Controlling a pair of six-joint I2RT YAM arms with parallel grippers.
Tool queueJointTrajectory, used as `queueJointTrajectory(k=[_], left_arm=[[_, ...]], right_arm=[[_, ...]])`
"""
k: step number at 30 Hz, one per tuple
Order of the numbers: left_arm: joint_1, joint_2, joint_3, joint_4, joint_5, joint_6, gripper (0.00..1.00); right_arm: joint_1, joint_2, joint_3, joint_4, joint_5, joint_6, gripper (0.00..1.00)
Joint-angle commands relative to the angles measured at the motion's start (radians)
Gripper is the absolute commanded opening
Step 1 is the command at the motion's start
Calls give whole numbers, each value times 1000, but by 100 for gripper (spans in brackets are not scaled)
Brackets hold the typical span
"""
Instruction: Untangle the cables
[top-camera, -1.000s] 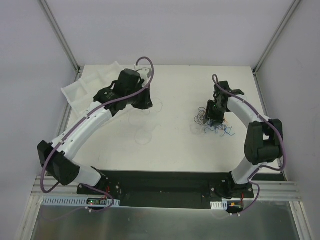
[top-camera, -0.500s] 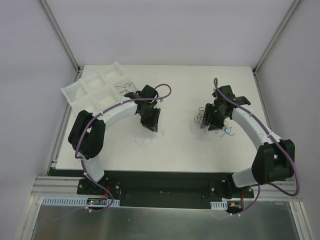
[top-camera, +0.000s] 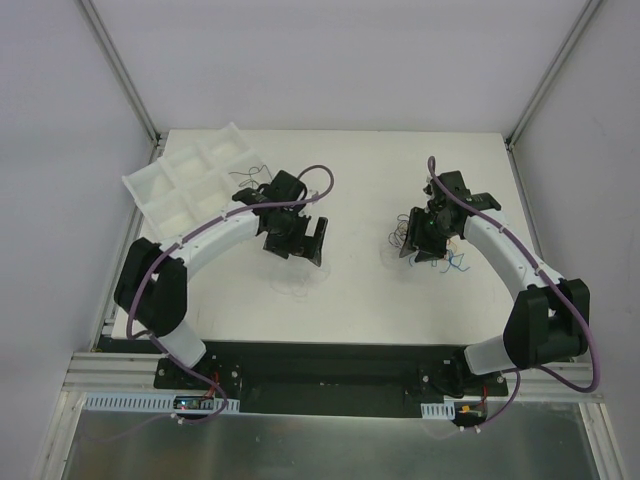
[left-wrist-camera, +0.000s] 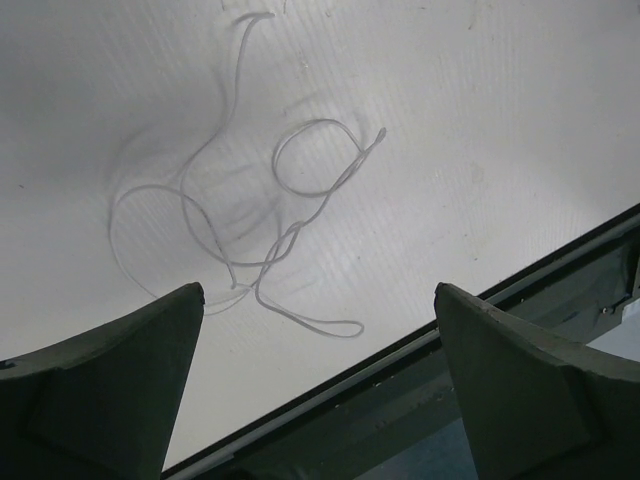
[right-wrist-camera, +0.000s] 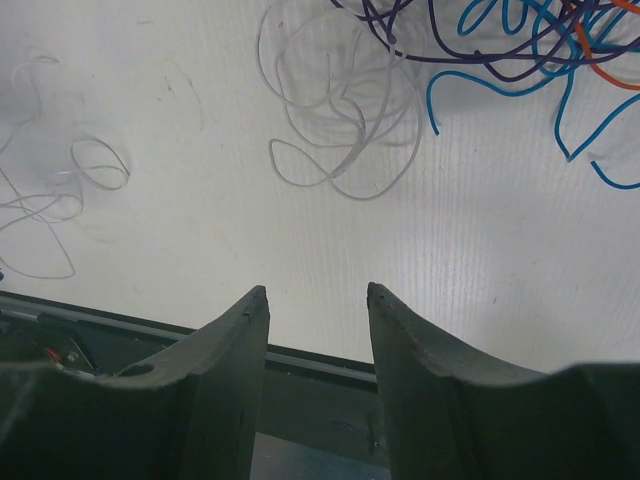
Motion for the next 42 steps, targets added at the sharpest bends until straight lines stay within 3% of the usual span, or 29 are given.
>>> queueJointTrajectory(k=[1,8,11,14,19,25,30,35,42], left_arm=[[2,18,-34,-26,-10,62,99],[2,164,19,-47,-39,164,99],[2,218,73,-40,-37,159,87],[1,278,121,-43,-11,141,61],[1,217,132,-40,-65,127,1],[44,0,93,-41,-175,96,0],[182,-116,140,-41,-231,12,0],[326,-114,236,-40,-319,-73,0],[499,40,306,-37,-346,-201,0]], right_arm=[[1,-6,22,-11,-13,15,47],[-1,-20,-1,-11,-11,24,47],[1,-26,-8,-11,-16,30,47],[-1,-28,-15,-6,-19,33,47],[-1,-43,-19,-19,-13,27,47],[-1,-42,-10,-28,-5,15,47],[-2,-17,36,-48,-33,12,47],[-4,-5,132,-114,-42,1,48],[-2,46,291,-229,-19,-8,47]])
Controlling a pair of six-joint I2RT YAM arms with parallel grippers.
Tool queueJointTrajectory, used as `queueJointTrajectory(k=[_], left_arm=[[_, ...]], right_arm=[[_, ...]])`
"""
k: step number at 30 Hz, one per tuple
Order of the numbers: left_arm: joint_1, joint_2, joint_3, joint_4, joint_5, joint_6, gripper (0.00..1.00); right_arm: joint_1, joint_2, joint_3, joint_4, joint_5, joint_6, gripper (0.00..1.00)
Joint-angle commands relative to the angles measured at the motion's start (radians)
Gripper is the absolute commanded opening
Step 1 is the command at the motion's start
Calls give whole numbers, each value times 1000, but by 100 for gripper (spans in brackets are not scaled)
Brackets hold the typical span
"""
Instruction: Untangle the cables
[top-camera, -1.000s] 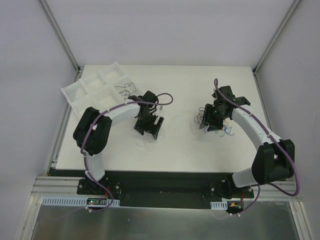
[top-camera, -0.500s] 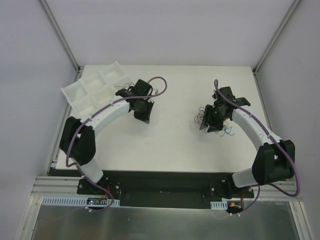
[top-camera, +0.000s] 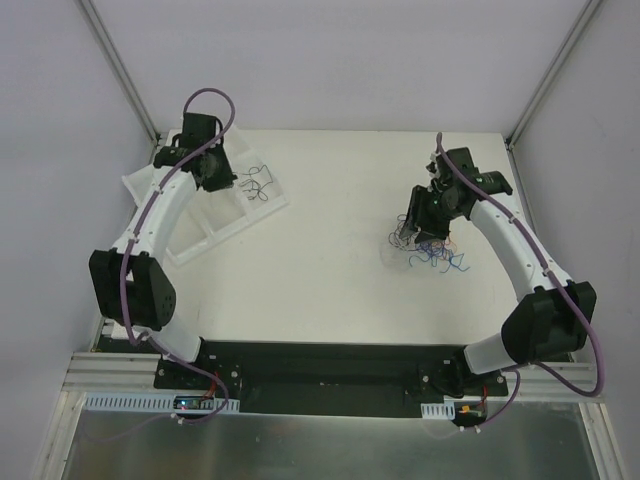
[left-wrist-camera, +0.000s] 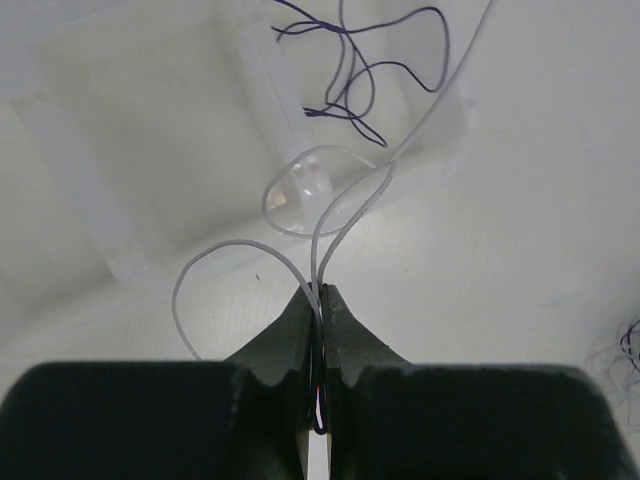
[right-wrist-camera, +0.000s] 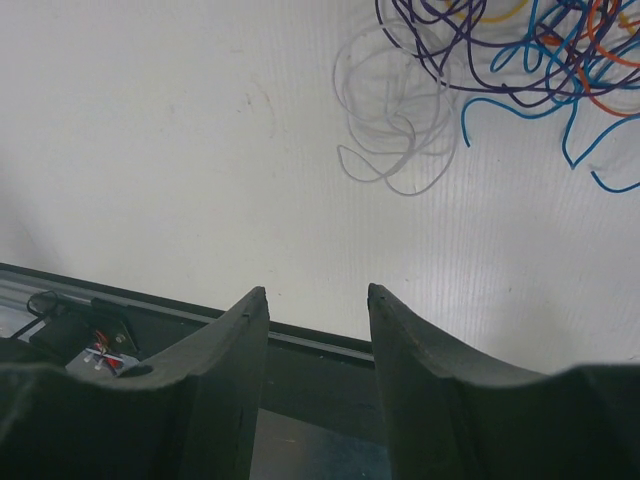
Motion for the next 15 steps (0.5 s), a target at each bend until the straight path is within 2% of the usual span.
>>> queueJointTrajectory(k=[1,7,15], left_arm=[[81,119,52,-17,-34,-110,0],[130,252,55,-16,-40,-189,0],[155,446,215,-10,-66,-134,0]], right_arm=[[-4,44,116,-113,13,-12,47],[-21,119,249,-243,50,-33,47],[-42,191,307,-282,58,-22,47]])
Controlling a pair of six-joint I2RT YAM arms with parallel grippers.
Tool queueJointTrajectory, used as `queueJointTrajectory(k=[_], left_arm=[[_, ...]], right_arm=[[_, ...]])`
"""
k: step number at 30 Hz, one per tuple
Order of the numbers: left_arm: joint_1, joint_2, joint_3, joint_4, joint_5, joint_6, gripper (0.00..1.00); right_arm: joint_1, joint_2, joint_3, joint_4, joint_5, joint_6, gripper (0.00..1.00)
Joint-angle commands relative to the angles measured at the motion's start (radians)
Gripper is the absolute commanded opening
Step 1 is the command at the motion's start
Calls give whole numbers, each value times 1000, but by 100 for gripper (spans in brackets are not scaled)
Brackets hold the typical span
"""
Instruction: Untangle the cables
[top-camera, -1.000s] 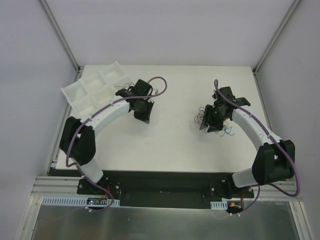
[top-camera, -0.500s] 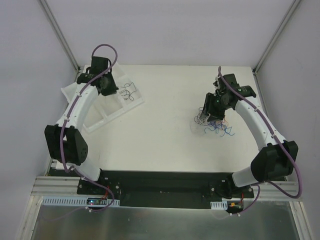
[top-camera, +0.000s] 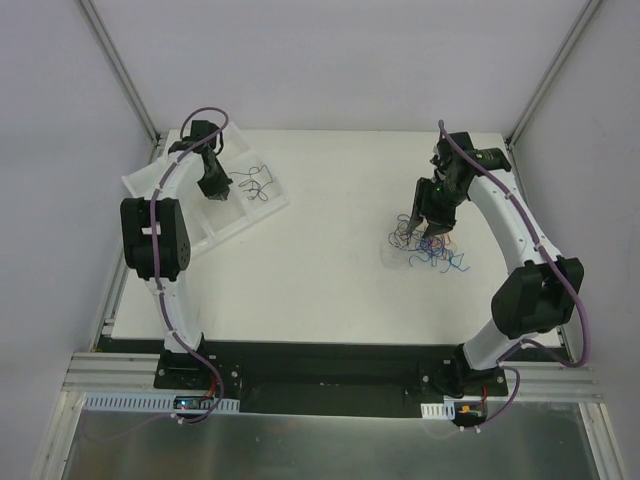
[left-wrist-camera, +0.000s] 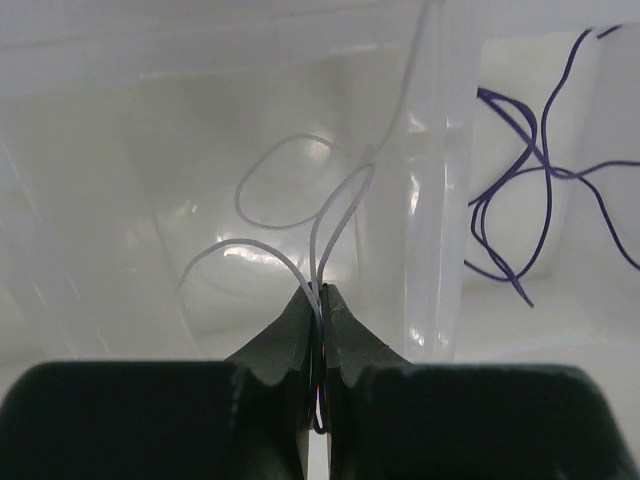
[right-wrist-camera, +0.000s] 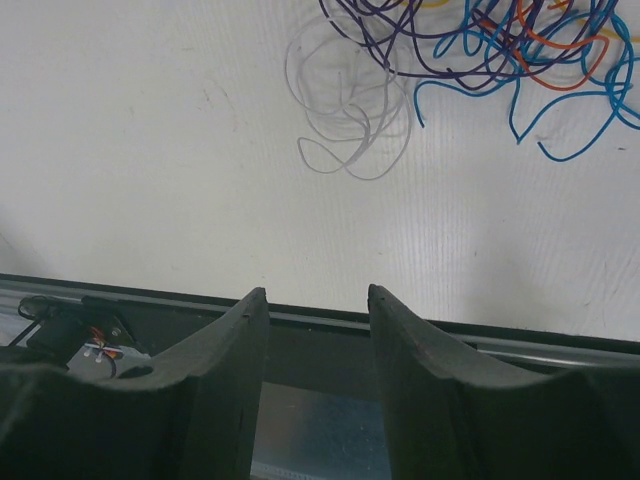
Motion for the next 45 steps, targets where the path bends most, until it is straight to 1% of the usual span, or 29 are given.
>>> queueJointTrajectory(k=[1,5,7,10,14,15,16,19,21,22,25,27,30,31,34,35,37,39,40,42,45], left_arm=[[11,59,91,2,-41,11,0],[11,117,114,0,-78,54,0],[11,122,106,2,-104,66,0],[11,120,98,9,-156,83,0],[11,96,88,22,-166,100,1],[11,87,77,29,-161,103,6],[11,79,71,34,-146,111,13],[11,38,37,34,-117,126,28],[11,-13,-3,52,-108,122,46],[11,-34,-17,57,-97,120,52],[11,-105,-40,51,-62,108,60],[11,-198,-76,39,10,86,65],[11,-347,-156,39,118,63,70],[11,-392,-178,39,151,57,72],[3,-511,-262,37,317,16,72],[-17,-553,-300,37,342,-7,72],[-79,-637,-362,37,344,-26,74],[-182,-703,-422,37,339,-58,77],[-223,-726,-443,37,340,-67,78],[-300,-748,-477,35,327,-70,78],[-348,-765,-532,46,328,-104,78]], right_arm=[[-11,51,86,-80,16,3,47],[-11,104,181,-127,47,4,47],[-12,118,210,-144,51,9,47],[-11,125,218,-149,57,23,47],[-12,132,212,-158,48,38,47],[-11,132,212,-160,48,40,47],[-11,129,213,-160,53,40,47],[-9,115,213,-158,67,26,47],[-9,102,206,-152,76,4,47],[-12,91,196,-147,77,-9,48],[-11,63,149,-101,58,-46,48],[-11,48,120,-86,28,-60,48],[-12,20,53,-37,-28,-57,47],[-12,7,17,-5,-38,-49,47],[-11,-10,-95,102,-68,-14,47],[-11,-10,-131,144,-77,0,47],[-12,-6,-176,202,-70,38,47],[-15,12,-175,215,-47,53,47],[-17,16,-172,212,-12,55,47],[-37,20,-169,210,48,58,46],[-83,58,-161,230,50,67,47]])
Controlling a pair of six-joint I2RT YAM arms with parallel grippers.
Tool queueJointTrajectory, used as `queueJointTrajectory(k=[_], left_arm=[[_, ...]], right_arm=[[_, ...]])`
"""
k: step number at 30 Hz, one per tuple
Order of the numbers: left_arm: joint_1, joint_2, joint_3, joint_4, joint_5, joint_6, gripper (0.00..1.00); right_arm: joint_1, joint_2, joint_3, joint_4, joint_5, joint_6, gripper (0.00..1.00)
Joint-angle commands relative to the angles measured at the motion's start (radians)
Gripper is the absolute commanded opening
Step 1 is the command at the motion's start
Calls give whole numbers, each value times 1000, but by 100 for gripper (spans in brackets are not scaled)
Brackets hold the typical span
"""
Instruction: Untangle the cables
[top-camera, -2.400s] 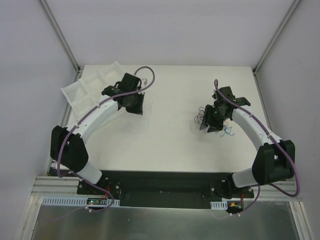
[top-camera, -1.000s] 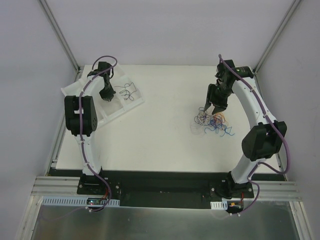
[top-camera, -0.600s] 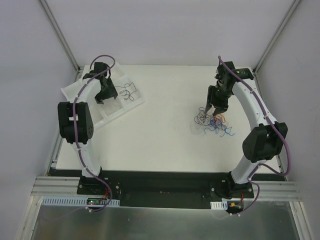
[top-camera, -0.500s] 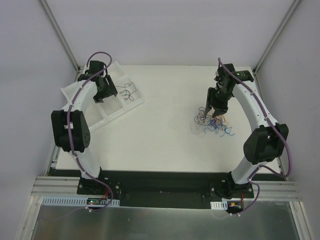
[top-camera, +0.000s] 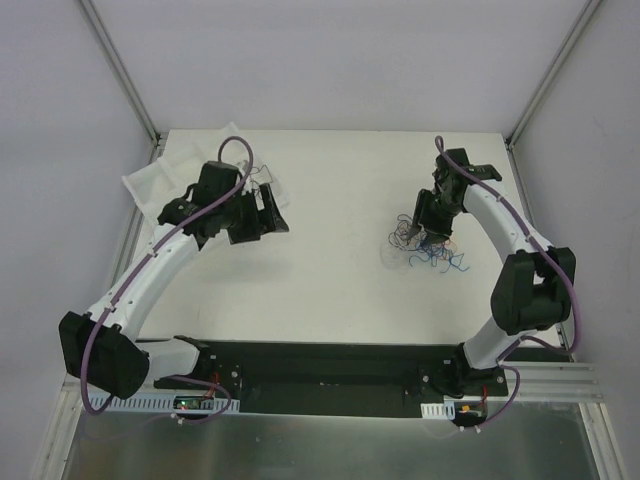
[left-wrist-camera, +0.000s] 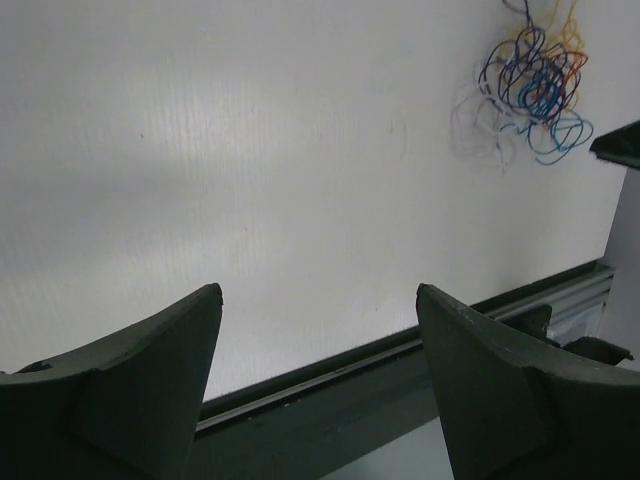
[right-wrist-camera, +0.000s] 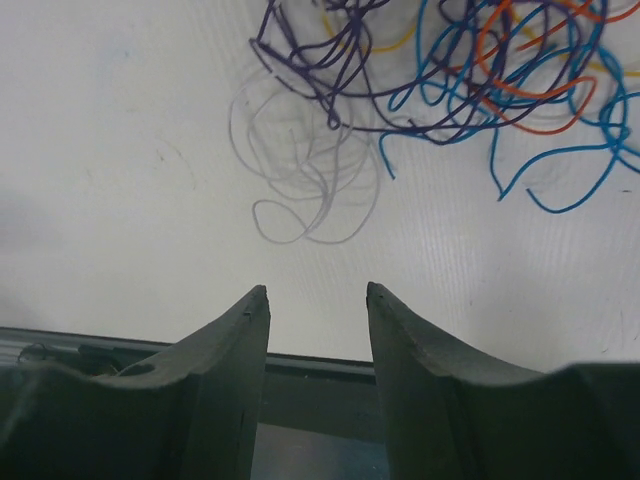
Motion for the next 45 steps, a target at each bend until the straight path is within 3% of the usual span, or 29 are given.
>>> queueJointTrajectory(k=[1,5,12,17,23,27,31,34,40,45], left_arm=[[-58,-10,-65,-3,37,-49,77],[-115,24,-33,-3,92,17,72],[-151,-5,-64,-2,207,113,77],[-151,-50,-116,-3,221,228,76],[-151,-27,-127,6,236,304,74],[-152,60,-127,39,282,301,75],[-193,166,-81,93,307,279,66],[-250,295,28,118,313,244,63],[-384,640,328,129,298,256,71],[-456,894,565,133,282,250,59]], right_arm=[[-60,54,27,54,46,37,46],[-57,131,51,89,14,10,47],[7,277,109,123,-61,5,45],[191,234,26,181,-130,157,37],[405,130,18,296,-169,306,40],[331,90,-9,247,-173,281,54],[186,-5,-93,180,-141,214,56],[68,-79,-172,170,-134,165,54],[-69,-33,-163,66,-28,54,54],[-105,-53,-115,20,43,36,52]])
